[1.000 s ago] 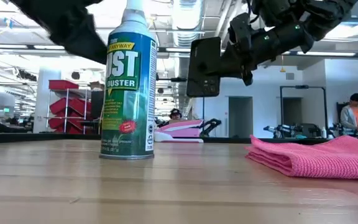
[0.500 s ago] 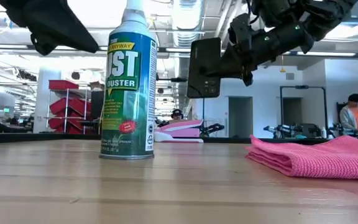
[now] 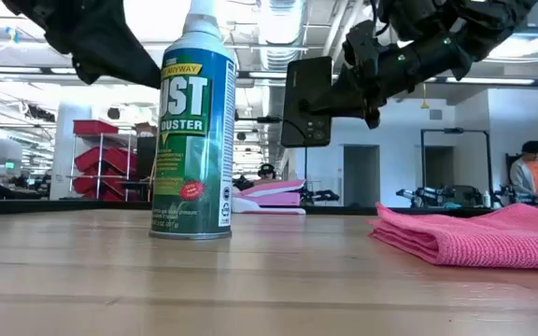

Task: Apply microfiber cloth
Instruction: Prepare the spray bottle, then spray the black cellphone

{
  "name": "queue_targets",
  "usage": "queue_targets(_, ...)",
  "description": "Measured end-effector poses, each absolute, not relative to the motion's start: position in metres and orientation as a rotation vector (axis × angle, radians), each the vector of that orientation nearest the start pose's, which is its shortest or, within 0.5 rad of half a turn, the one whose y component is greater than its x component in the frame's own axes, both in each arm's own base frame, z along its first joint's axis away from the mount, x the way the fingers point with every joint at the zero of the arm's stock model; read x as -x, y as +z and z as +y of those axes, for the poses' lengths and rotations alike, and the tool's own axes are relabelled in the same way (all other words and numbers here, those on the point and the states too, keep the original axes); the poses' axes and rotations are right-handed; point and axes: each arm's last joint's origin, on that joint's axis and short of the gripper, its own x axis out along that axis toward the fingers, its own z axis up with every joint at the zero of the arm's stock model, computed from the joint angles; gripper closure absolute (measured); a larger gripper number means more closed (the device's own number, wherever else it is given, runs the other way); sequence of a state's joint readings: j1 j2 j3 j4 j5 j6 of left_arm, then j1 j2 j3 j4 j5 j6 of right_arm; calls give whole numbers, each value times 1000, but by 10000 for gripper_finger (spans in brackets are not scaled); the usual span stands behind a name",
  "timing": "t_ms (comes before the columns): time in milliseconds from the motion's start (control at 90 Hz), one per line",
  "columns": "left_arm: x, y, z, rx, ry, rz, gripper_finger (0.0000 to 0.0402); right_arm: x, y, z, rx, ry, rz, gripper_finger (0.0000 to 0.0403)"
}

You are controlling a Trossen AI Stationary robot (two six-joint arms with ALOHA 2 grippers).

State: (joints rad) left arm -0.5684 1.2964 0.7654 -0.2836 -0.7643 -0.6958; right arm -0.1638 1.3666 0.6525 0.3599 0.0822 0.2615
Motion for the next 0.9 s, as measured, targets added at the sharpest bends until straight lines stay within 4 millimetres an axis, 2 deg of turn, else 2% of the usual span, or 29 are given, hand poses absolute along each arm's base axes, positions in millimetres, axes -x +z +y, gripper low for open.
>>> queue_targets(311, -231, 224, -108, 128, 387, 523, 402, -277, 213, -48, -272, -289, 322, 389)
queue_targets(456, -217, 218, -111, 139, 470, 559, 402, -277, 213, -48, -273, -289, 328, 389)
queue_targets(578, -208, 213, -117, 219, 497, 573, 402, -277, 213, -47, -271, -283, 329, 389)
queue_targets(900, -218, 213, -143, 345, 365, 488, 402, -277, 213, -47, -271, -284, 329, 389)
